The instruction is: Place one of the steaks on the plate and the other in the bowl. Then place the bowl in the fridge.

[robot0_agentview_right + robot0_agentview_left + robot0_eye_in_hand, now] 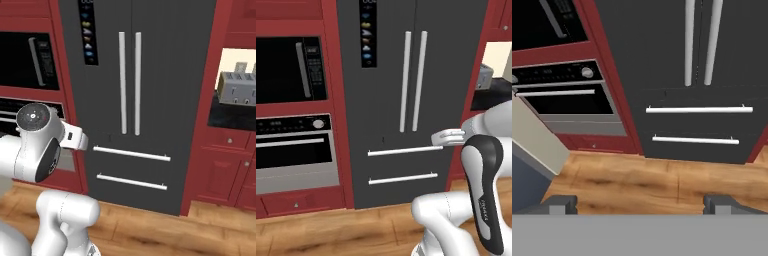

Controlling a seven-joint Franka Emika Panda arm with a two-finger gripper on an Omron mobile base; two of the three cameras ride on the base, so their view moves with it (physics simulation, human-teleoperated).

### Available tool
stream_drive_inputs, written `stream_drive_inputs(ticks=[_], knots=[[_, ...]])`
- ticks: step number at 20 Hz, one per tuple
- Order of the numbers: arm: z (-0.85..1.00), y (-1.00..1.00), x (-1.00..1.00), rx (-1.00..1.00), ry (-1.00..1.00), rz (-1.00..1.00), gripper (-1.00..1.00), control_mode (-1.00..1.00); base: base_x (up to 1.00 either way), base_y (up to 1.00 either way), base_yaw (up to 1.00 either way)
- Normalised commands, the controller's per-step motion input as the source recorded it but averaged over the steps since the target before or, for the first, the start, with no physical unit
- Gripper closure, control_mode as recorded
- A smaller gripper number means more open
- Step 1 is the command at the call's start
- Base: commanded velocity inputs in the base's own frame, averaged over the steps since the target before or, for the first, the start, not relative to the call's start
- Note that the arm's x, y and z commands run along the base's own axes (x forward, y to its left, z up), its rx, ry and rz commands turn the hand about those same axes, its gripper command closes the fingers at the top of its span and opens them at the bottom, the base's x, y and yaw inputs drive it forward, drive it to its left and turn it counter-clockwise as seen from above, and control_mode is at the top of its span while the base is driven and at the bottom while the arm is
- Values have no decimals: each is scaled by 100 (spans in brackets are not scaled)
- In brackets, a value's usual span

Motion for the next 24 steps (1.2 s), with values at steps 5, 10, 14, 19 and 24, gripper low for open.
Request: stream_drive_inputs(ticks=[5,10,14,19,24], knots=[[0,0,0,0,0,0,-100,100,23,36,-3],[0,0,0,0,0,0,-100,100,61,5,-3],[0,0,0,0,0,0,-100,100,78,1,-4],[0,0,0,0,0,0,-100,100,36,8,-4],[0,0,0,0,0,0,-100,100,0,0,0]])
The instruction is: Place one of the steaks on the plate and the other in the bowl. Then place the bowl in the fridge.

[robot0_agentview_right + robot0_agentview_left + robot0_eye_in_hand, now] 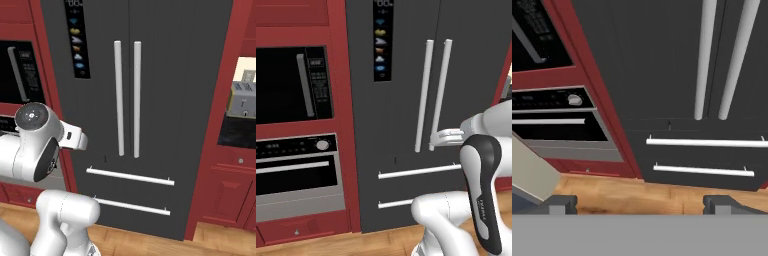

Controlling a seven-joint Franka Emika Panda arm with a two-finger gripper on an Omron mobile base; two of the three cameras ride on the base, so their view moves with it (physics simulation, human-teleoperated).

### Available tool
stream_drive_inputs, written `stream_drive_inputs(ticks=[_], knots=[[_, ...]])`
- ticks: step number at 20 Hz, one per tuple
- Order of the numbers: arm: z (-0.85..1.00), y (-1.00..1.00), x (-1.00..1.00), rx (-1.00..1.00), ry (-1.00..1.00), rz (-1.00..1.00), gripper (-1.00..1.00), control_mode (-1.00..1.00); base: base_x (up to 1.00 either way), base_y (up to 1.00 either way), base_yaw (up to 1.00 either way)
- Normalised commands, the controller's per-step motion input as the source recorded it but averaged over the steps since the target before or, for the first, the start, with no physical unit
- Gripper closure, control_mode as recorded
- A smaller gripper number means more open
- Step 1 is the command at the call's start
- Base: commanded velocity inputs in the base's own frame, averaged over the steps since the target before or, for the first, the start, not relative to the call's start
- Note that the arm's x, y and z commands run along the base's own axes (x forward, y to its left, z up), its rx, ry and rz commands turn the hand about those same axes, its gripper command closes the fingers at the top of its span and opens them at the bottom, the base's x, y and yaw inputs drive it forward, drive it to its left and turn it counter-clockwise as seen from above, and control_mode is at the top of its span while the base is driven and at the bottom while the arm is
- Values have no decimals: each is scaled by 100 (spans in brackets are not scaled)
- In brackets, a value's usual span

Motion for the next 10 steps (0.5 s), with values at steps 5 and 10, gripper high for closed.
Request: stream_drive_inputs(ticks=[5,10], knots=[[0,-5,9,0,0,-2,-100,-100,0,0,0],[17,-51,21,2,0,-14,-100,-100,0,0,0]])
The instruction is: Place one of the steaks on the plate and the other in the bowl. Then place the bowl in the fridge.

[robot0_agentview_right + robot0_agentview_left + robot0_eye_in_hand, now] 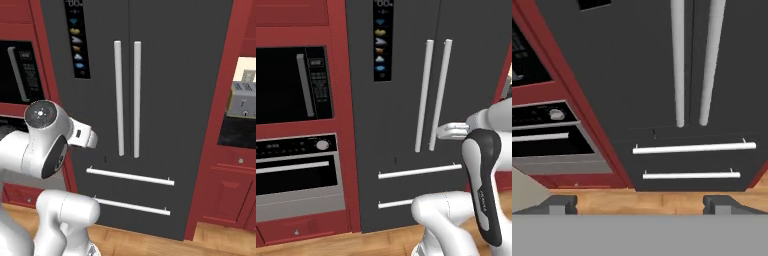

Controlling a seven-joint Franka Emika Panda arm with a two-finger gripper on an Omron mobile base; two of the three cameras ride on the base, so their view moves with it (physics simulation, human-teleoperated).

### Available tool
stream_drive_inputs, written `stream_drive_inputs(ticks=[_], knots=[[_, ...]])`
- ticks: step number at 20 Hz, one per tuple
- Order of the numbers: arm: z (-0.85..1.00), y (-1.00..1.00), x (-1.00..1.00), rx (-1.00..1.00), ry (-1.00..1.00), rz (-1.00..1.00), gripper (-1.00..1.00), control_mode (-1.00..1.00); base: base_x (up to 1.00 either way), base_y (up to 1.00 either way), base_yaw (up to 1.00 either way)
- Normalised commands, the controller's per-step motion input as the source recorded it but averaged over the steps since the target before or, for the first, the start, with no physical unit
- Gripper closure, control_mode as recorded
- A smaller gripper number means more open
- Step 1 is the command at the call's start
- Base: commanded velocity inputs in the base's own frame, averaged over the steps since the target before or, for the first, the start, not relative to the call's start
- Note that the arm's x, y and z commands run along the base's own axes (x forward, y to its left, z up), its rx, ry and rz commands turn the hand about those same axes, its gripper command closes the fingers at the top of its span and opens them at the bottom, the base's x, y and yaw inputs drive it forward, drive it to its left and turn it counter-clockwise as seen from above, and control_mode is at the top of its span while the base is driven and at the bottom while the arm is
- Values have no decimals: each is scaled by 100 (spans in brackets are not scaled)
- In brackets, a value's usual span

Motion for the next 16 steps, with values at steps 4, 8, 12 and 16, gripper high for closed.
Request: stream_drive_inputs(ticks=[4,8,12,16], knots=[[21,-79,10,-3,0,-23,-100,-100,0,0,0],[13,-79,16,-23,0,-16,-100,-100,0,0,0],[5,-36,35,-22,-5,-7,-100,-100,0,0,0],[0,0,57,0,-9,0,-100,-100,0,0,0]])
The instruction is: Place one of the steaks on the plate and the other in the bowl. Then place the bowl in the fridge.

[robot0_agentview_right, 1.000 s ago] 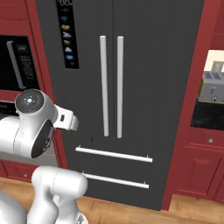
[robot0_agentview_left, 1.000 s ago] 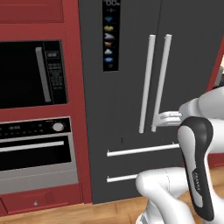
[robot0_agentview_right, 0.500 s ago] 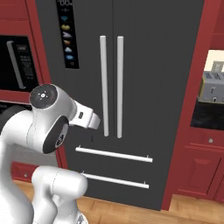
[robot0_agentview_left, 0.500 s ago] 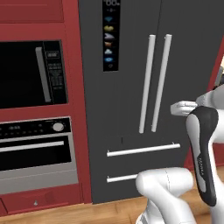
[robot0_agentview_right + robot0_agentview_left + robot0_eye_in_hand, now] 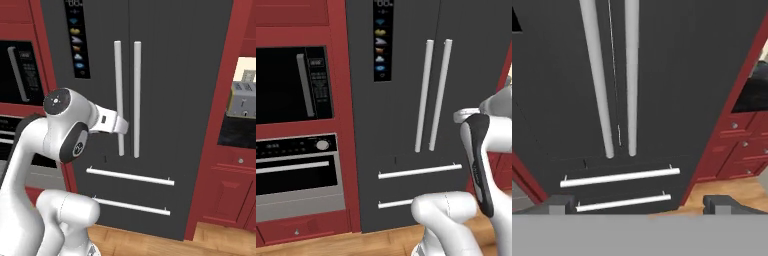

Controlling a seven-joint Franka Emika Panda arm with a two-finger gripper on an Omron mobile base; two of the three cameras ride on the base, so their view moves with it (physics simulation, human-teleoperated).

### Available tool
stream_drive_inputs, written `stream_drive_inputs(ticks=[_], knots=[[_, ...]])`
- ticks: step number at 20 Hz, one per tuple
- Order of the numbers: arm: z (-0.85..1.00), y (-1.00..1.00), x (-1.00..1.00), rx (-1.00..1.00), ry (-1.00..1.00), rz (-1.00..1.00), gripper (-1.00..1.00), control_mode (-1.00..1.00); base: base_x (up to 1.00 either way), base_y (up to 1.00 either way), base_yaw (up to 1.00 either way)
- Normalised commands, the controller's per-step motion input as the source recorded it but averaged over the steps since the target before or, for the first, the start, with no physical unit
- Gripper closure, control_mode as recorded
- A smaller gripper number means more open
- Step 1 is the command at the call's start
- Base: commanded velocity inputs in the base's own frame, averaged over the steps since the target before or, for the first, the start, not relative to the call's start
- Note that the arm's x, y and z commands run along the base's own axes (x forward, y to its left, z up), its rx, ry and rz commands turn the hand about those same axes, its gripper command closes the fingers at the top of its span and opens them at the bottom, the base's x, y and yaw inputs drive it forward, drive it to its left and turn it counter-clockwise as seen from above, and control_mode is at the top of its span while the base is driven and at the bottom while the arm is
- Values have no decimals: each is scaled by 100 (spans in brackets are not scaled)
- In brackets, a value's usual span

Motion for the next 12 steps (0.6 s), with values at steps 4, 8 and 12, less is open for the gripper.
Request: stream_drive_inputs(ticks=[4,8,12], knots=[[1,-10,90,9,-4,0,-100,-100,0,0,0],[6,-35,92,10,0,0,-100,-100,0,0,0],[1,-28,90,5,0,0,-100,-100,0,0,0]])
